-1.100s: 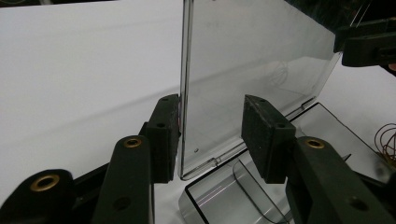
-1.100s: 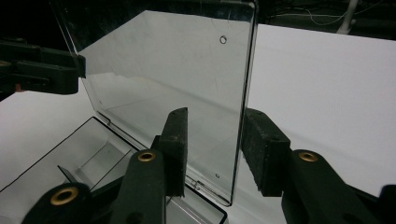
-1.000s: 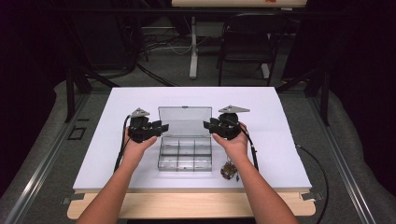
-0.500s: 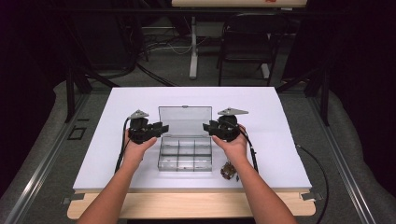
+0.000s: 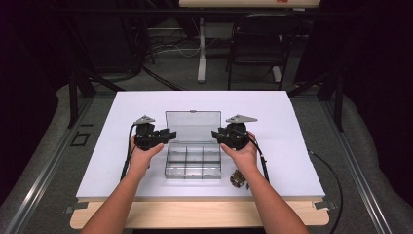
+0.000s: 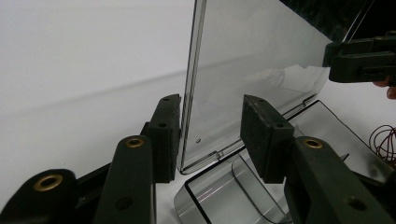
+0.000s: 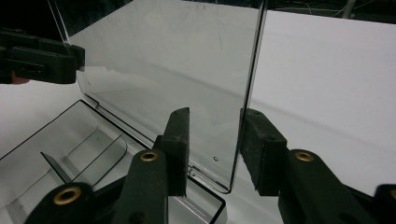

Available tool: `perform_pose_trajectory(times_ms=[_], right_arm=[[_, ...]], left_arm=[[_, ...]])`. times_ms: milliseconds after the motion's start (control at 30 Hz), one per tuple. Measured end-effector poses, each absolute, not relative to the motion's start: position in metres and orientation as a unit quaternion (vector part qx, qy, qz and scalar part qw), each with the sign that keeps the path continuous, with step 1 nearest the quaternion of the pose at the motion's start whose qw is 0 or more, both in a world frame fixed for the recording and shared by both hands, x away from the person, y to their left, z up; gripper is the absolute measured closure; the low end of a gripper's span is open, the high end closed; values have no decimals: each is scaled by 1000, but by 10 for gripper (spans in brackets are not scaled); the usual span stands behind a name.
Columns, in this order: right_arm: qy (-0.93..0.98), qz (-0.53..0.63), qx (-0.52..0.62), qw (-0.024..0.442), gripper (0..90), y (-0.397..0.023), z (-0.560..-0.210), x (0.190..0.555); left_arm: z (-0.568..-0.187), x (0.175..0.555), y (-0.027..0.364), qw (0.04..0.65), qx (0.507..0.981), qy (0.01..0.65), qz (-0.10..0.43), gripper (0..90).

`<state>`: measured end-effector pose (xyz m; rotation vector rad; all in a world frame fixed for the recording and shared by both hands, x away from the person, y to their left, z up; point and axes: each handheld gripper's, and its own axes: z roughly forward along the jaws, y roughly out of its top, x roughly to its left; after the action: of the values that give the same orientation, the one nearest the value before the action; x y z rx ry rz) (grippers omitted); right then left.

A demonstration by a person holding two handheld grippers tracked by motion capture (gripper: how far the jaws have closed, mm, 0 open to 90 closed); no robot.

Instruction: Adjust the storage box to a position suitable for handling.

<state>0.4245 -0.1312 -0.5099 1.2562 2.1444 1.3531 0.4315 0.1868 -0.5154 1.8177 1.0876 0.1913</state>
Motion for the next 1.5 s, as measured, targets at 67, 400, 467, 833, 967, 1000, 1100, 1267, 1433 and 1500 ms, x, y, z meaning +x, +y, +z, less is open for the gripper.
perform_pose_trajectory(times_ms=[67, 400, 467, 833, 967, 1000, 1100, 1267, 1433, 1500], right_arm=[[747, 473, 441, 154, 644, -131, -511, 425], [747, 470, 445, 151, 643, -131, -514, 425], [746, 469, 447, 151, 640, -130, -515, 426], [739, 469, 461, 146, 641, -129, -517, 432], [738, 463, 467, 150, 639, -127, -518, 434], [738, 463, 467, 150, 639, -127, -518, 434], [736, 465, 470, 146, 638, -127, -519, 436], [736, 461, 472, 148, 639, -126, -520, 438], [734, 461, 474, 152, 643, -126, -522, 439], [734, 459, 476, 153, 642, -125, -522, 439]], left_arm=[[-517, 431, 186, 483, 749, 447, 79, 586], [-517, 430, 183, 478, 751, 447, 91, 591], [-518, 430, 183, 477, 751, 447, 95, 592], [-522, 435, 181, 478, 745, 455, 95, 596], [-523, 436, 180, 478, 741, 462, 94, 596], [-523, 437, 180, 480, 739, 464, 93, 596], [-525, 438, 180, 483, 735, 467, 93, 596], [-527, 439, 179, 483, 732, 472, 90, 599], [-528, 440, 179, 480, 730, 478, 93, 610], [-528, 441, 178, 479, 728, 482, 94, 625]])
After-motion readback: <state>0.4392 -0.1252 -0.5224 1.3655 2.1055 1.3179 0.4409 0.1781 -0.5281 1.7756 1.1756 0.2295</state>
